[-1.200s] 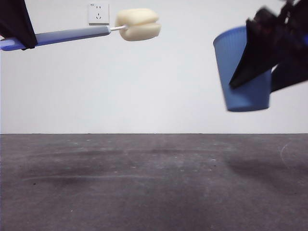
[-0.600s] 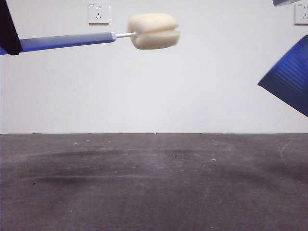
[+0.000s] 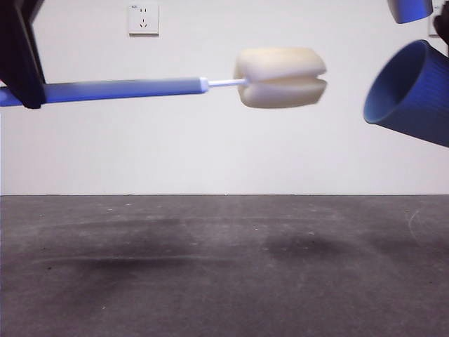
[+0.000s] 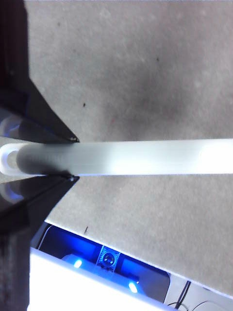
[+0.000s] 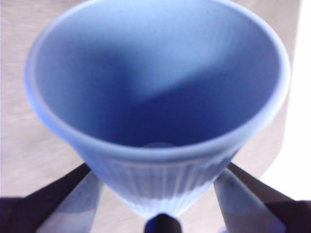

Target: Pick up the cup brush,pick up the cup,insert the brush into the cup,clean the cup,put the cup brush back,put the cup back to the fixed position on the table

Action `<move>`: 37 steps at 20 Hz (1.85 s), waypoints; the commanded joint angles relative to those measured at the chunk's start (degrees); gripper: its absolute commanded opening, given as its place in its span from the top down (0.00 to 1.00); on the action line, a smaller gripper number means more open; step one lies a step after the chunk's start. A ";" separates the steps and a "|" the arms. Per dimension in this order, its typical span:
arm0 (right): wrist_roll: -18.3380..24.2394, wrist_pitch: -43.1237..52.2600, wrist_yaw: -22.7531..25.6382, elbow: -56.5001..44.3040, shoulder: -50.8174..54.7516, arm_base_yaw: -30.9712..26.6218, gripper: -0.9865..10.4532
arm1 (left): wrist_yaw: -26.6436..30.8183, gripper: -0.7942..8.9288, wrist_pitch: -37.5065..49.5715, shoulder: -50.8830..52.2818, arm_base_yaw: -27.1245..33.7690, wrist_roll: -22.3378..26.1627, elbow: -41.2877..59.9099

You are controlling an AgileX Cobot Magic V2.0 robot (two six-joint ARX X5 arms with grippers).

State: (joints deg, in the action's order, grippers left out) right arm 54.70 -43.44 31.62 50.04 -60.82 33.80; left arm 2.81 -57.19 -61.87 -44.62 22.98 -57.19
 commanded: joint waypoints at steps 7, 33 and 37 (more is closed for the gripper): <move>14.64 9.66 5.03 0.02 -5.77 5.46 0.93 | 0.13 0.93 -1.07 -7.93 -1.92 0.83 -7.10; 16.70 17.09 6.19 0.02 -16.20 19.30 0.93 | -4.59 0.93 4.63 -15.76 -3.43 -0.76 -7.10; 14.86 16.90 6.25 0.02 -16.20 19.87 0.93 | -4.09 0.93 1.53 -15.76 -3.41 -0.92 -7.10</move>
State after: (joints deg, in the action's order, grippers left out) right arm 70.91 -27.75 38.44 50.04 -76.71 53.28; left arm -0.27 -56.10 -77.45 -47.46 20.88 -64.51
